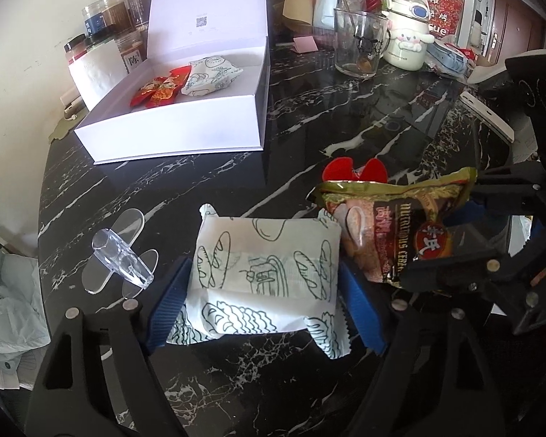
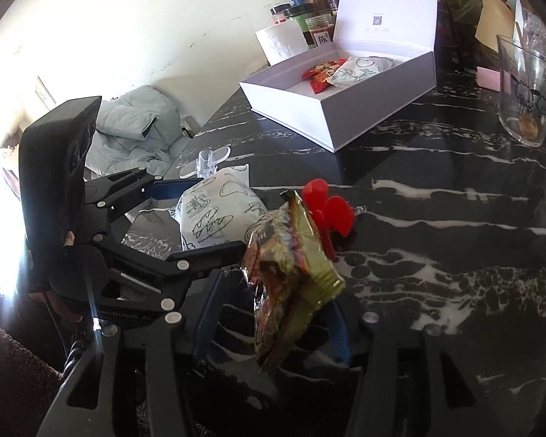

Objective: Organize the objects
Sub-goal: 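Lift the pastry bag and brown snack bag and carry them toward the box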

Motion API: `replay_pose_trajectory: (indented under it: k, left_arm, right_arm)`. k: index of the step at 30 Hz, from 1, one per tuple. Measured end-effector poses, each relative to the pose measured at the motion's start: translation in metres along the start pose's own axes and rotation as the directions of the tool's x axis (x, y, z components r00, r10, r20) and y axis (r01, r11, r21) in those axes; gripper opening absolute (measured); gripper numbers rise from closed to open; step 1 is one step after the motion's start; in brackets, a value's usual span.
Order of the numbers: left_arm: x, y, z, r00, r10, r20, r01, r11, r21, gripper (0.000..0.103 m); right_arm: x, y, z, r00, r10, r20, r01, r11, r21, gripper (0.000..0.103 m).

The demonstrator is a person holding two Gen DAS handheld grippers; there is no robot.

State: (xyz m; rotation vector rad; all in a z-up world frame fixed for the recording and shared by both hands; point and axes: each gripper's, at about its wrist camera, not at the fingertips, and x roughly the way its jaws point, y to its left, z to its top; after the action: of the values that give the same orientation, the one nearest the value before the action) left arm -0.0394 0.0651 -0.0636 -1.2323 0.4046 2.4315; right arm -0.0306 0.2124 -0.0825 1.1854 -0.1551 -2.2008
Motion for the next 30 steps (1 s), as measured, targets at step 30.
replay_pose_trajectory:
  k: [30]
  left_arm:
    - [-0.002,0.013,0.002,0.996,-0.088,-0.014,0.086,0.989,-0.12,0.066]
  right_arm:
    - [-0.008,0.002,-0.001,0.998,0.001,0.066,-0.001,1.0,0.013,0.03]
